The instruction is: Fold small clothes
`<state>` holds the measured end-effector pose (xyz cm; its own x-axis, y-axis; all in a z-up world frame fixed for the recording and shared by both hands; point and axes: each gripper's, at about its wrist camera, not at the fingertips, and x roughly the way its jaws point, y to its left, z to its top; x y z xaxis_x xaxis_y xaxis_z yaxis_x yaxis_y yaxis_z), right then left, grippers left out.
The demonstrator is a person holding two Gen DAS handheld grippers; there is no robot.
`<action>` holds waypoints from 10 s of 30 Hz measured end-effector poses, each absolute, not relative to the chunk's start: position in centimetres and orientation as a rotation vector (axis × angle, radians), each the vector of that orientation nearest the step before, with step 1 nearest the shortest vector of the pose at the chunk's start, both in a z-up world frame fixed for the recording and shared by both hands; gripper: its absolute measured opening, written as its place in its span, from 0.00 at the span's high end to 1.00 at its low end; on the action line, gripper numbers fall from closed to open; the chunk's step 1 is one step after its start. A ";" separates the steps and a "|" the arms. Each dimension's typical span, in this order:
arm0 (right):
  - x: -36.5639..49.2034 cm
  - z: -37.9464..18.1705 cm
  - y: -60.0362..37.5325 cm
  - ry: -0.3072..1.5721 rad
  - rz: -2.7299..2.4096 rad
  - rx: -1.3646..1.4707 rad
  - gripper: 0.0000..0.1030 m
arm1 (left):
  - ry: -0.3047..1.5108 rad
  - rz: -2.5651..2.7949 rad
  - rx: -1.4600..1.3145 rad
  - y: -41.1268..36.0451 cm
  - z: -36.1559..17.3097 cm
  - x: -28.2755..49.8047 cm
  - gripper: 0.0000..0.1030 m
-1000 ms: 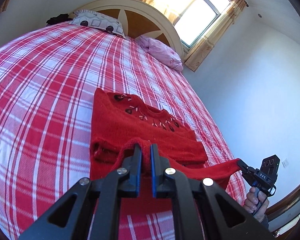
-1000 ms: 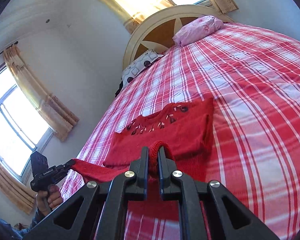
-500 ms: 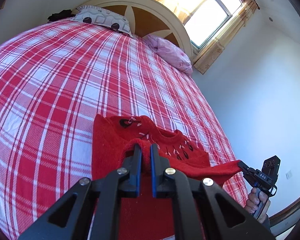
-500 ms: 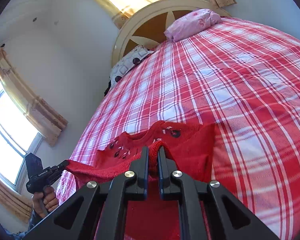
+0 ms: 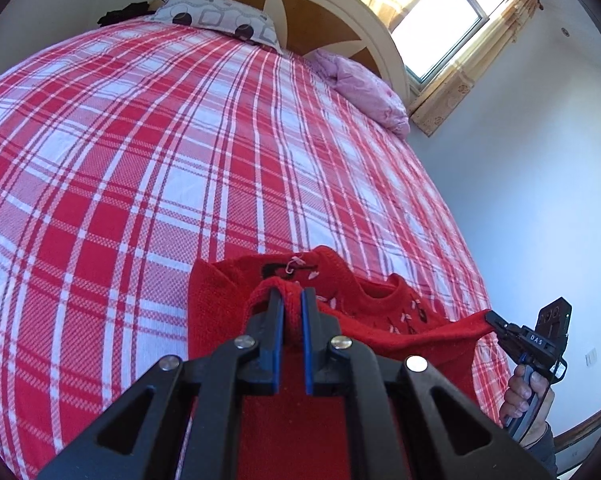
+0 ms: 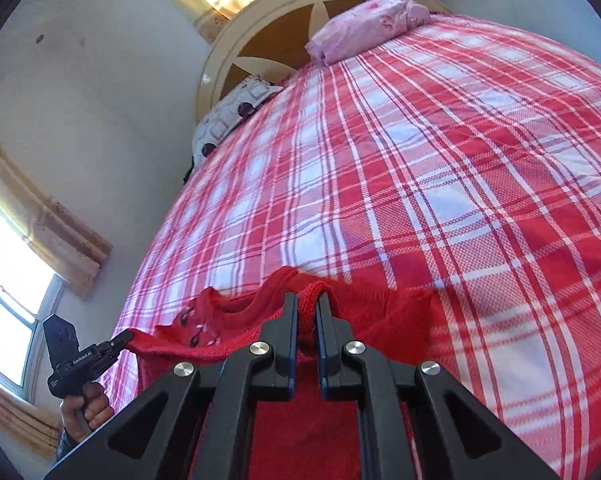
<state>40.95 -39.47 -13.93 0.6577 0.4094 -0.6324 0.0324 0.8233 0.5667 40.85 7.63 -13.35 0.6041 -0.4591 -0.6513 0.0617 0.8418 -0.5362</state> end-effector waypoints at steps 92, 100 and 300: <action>45.9 -16.0 -35.1 0.935 0.058 0.235 0.97 | 0.879 -0.024 -0.197 9.1 -19.9 39.5 0.12; 45.2 -18.5 -35.8 0.986 0.011 0.207 0.96 | 0.870 -0.033 -0.221 9.4 -19.9 39.5 0.12; 17.9 -15.4 -37.5 0.606 -0.053 0.487 0.93 | 0.812 -0.532 0.020 -14.3 -12.6 34.2 0.35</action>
